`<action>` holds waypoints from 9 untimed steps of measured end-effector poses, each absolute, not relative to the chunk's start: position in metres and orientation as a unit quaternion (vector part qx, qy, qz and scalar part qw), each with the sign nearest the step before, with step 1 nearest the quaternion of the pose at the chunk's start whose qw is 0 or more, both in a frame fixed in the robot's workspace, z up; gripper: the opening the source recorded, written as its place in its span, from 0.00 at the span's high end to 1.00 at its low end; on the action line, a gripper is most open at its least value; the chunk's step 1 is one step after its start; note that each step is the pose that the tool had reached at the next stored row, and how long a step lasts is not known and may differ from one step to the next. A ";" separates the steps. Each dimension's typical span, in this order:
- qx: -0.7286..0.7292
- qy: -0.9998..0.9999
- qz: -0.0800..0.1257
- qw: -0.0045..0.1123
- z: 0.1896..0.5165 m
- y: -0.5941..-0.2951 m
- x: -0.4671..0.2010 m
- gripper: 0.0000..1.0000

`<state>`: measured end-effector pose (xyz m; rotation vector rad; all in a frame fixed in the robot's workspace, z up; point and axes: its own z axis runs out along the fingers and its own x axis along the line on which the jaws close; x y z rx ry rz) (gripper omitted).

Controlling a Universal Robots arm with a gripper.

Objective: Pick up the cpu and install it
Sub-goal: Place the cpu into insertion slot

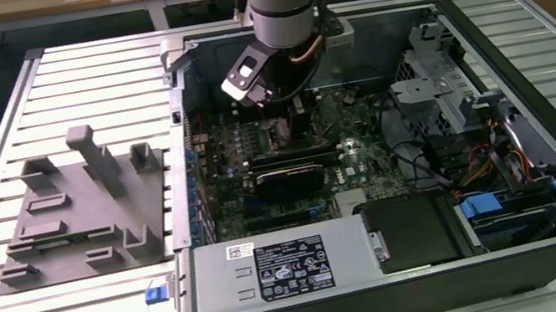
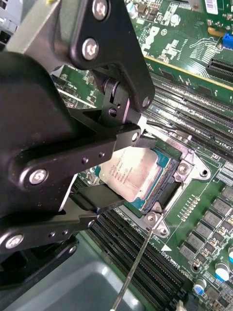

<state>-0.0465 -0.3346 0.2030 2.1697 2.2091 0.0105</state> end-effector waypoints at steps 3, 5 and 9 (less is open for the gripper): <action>0.701 0.713 0.003 0.023 0.203 -0.335 -0.046 0.46; 0.701 0.713 0.003 0.023 0.202 -0.335 -0.046 0.46; 0.701 0.713 0.003 0.023 0.199 -0.335 -0.046 0.46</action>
